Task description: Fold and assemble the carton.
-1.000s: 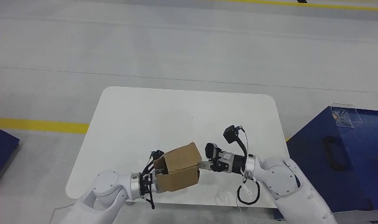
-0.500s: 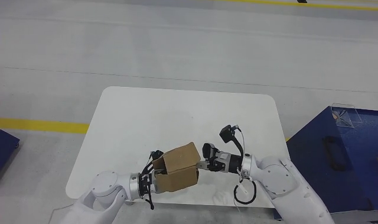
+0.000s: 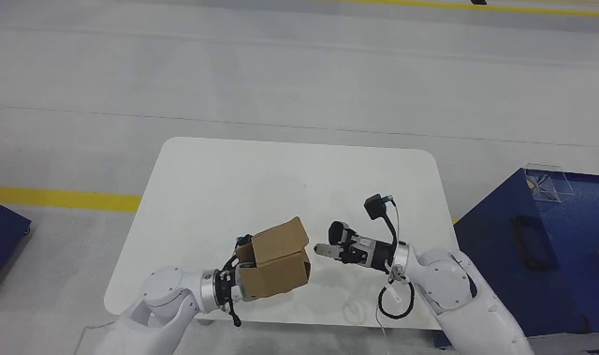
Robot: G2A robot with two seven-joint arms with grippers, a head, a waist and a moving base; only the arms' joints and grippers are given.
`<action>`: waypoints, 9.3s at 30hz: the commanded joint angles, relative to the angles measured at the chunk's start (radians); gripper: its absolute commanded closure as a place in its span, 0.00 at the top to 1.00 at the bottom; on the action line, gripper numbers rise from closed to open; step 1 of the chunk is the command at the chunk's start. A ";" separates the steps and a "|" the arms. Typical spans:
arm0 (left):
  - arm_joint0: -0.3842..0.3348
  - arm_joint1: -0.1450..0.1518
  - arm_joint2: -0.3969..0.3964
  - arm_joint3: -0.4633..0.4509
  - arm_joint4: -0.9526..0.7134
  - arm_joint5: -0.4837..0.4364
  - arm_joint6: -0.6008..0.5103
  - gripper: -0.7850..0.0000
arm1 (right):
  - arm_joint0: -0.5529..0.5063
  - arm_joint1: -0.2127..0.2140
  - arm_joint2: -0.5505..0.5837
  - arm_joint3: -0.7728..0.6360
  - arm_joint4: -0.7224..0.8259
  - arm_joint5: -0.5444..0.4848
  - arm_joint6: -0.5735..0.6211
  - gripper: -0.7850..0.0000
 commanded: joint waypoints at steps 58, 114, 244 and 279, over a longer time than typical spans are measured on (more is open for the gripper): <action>-0.159 -0.206 0.315 -0.165 -0.986 -0.271 2.206 0.00 | -0.052 0.006 0.161 -0.002 0.133 -0.116 -0.169 1.00; 0.154 -0.112 0.032 -0.655 0.108 0.628 1.654 1.00 | 0.024 -0.014 -0.001 -0.098 -0.575 0.233 -0.293 1.00; 0.172 -0.323 0.084 0.155 0.100 -0.629 1.638 1.00 | 0.392 -0.398 -0.535 0.637 -1.146 0.468 -0.556 1.00; 0.149 -0.386 0.093 0.034 0.286 -0.365 1.592 1.00 | 0.247 -0.332 -0.191 0.466 -1.126 0.382 -0.522 1.00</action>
